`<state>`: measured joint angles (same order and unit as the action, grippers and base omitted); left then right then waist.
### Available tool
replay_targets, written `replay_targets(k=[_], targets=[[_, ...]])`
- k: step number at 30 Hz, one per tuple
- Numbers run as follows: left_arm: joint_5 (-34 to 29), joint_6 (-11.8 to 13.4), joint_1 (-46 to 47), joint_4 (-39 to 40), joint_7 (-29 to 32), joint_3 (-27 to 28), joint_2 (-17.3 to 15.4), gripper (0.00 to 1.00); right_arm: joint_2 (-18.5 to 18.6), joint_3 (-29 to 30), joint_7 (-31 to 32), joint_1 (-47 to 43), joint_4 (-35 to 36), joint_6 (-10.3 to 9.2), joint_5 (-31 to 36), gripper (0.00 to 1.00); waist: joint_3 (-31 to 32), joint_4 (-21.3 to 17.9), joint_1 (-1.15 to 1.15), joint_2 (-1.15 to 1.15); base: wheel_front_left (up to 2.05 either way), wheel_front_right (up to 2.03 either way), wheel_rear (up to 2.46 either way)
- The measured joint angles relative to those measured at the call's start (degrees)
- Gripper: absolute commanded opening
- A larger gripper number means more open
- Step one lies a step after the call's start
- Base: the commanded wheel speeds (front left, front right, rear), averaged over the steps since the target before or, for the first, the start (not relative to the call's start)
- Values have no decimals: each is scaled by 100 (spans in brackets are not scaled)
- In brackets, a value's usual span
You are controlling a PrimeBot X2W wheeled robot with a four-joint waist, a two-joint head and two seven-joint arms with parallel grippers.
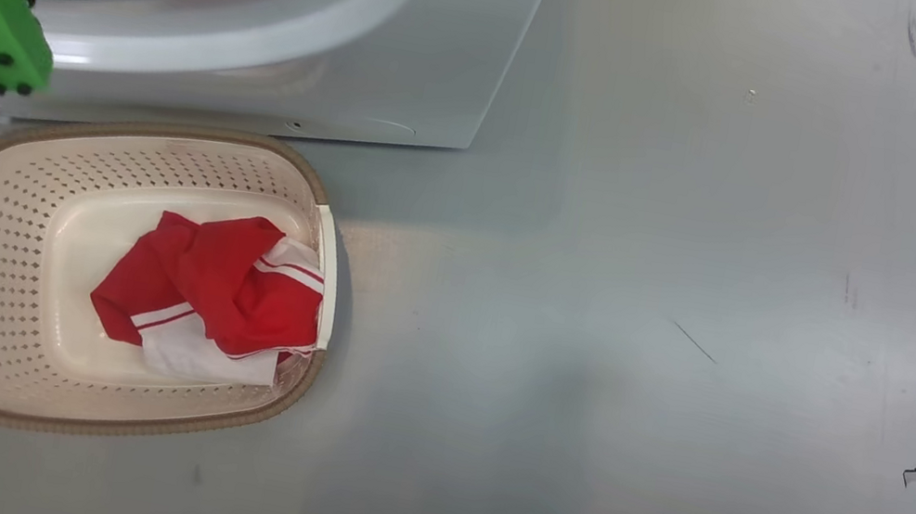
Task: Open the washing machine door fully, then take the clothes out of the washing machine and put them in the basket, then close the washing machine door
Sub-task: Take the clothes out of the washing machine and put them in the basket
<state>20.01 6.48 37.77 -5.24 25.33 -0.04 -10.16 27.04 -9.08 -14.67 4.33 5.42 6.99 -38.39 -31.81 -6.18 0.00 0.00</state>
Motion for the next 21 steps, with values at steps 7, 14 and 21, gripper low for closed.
replay_targets(k=[7, 14, 21], targets=[[-1, 5, 628, -247, 520, 212, -90, 100, 46, -21, 0, 151, 38, 0, -86, 100, -330, -151, 0, 0, 0, 0, 0], [-20, 31, 935, -535, 720, 265, -124, 100, 48, -32, 0, 313, 26, 0, -110, 100, -558, -285, 0, 0, 0, 0, 0], [-103, 31, 1123, -769, 949, 185, -125, 100, 49, -25, 0, 371, 5, 0, -143, 100, -689, -395, 0, 0, 0, 0, 0]])
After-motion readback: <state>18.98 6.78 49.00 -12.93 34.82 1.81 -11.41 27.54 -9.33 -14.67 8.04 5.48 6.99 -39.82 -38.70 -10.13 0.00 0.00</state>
